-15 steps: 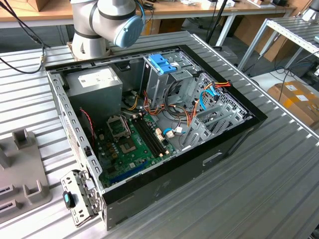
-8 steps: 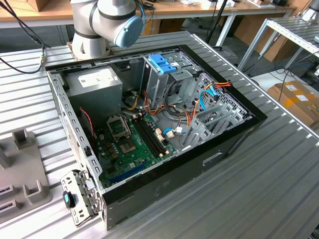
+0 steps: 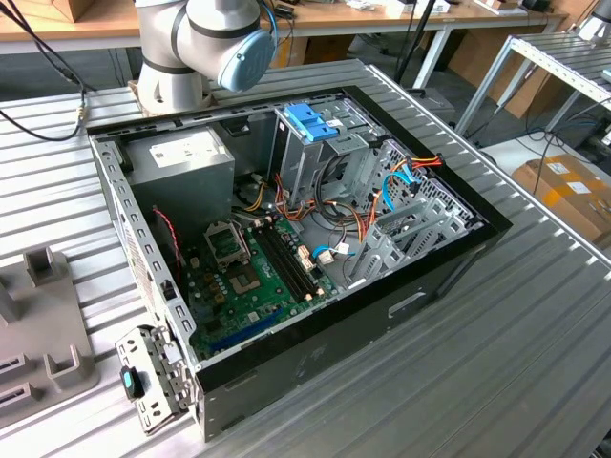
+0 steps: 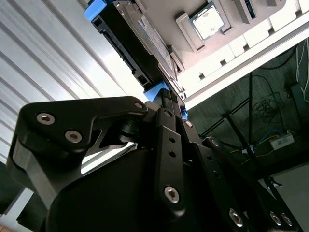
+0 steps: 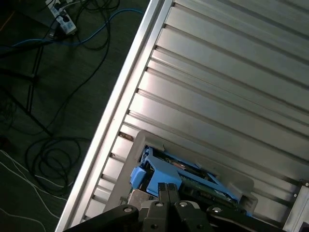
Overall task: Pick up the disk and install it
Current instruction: 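Pick up the disk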
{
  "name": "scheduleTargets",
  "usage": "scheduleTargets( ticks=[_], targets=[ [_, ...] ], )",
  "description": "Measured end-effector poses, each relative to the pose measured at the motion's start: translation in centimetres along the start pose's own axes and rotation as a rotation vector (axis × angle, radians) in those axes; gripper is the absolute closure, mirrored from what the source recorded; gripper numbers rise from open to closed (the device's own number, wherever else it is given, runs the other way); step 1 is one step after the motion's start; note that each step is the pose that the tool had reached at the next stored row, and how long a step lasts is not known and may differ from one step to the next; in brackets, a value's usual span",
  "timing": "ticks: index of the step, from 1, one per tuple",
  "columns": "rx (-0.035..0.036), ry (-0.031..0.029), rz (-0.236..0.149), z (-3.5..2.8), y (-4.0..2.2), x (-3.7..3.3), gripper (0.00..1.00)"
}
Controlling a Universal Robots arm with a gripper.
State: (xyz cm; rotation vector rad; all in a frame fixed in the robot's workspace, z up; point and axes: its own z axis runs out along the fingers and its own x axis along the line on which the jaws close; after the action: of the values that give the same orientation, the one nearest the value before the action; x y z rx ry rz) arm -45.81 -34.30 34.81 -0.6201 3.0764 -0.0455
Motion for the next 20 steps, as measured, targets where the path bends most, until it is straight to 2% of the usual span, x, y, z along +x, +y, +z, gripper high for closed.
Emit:
scheduleTargets(
  ticks=[20],
  targets=[
    [0.0002, -0.001, -0.035, 0.0, 0.08, -0.03, 0.89]
  ],
)
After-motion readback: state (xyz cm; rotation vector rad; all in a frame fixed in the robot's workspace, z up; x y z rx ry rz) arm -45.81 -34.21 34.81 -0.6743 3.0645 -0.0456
